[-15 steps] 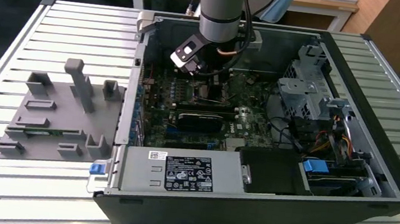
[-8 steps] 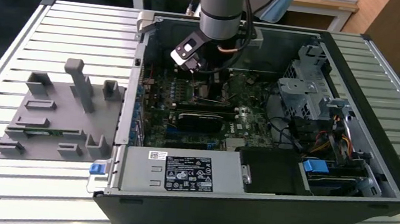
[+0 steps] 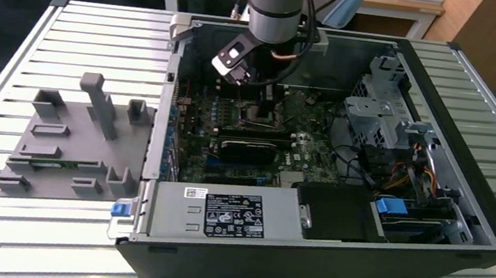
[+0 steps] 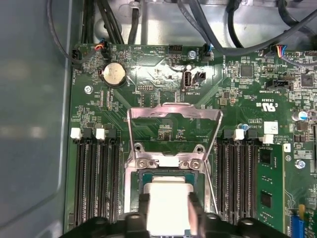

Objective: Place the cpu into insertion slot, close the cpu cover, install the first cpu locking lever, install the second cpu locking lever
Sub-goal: 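Place the cpu into insertion slot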

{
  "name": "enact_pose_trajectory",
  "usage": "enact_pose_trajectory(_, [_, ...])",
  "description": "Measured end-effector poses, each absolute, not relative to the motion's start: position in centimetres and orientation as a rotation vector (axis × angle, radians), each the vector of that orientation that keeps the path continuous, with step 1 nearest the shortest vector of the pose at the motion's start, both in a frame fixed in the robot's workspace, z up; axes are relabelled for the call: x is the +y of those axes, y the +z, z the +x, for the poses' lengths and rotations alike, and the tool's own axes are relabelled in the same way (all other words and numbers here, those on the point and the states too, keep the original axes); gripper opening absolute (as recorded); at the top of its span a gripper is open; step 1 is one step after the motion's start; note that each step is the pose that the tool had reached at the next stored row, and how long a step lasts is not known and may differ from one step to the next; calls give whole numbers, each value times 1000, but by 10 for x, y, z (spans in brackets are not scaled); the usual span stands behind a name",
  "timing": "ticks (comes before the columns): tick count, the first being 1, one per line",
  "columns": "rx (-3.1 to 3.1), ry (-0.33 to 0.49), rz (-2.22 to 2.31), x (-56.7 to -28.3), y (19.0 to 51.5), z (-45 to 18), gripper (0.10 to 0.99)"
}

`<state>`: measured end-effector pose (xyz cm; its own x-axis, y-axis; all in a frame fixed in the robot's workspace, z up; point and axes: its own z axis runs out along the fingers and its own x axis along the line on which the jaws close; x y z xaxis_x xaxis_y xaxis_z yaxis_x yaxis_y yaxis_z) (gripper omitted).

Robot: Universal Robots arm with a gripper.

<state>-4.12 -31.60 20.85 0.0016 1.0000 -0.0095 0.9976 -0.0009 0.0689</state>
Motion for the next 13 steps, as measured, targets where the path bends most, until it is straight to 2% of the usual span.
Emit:
enact_pose_trajectory(1, [2181, 64, 2183, -316, 209, -41, 420])
enact_pose_trajectory(3, [2181, 62, 2184, -316, 210, -41, 302])
enact_pose_trajectory(4, [2182, 62, 2184, -316, 211, -41, 302])
enact_pose_trajectory(6, [2181, 61, 2184, -316, 212, -41, 184])
enact_pose_trajectory(7, [2181, 61, 2184, -316, 213, -41, 184])
enact_pose_trajectory(8, [2181, 60, 2184, -316, 213, -41, 125])
enact_pose_trajectory(13, [2182, 59, 2184, -316, 216, -41, 106])
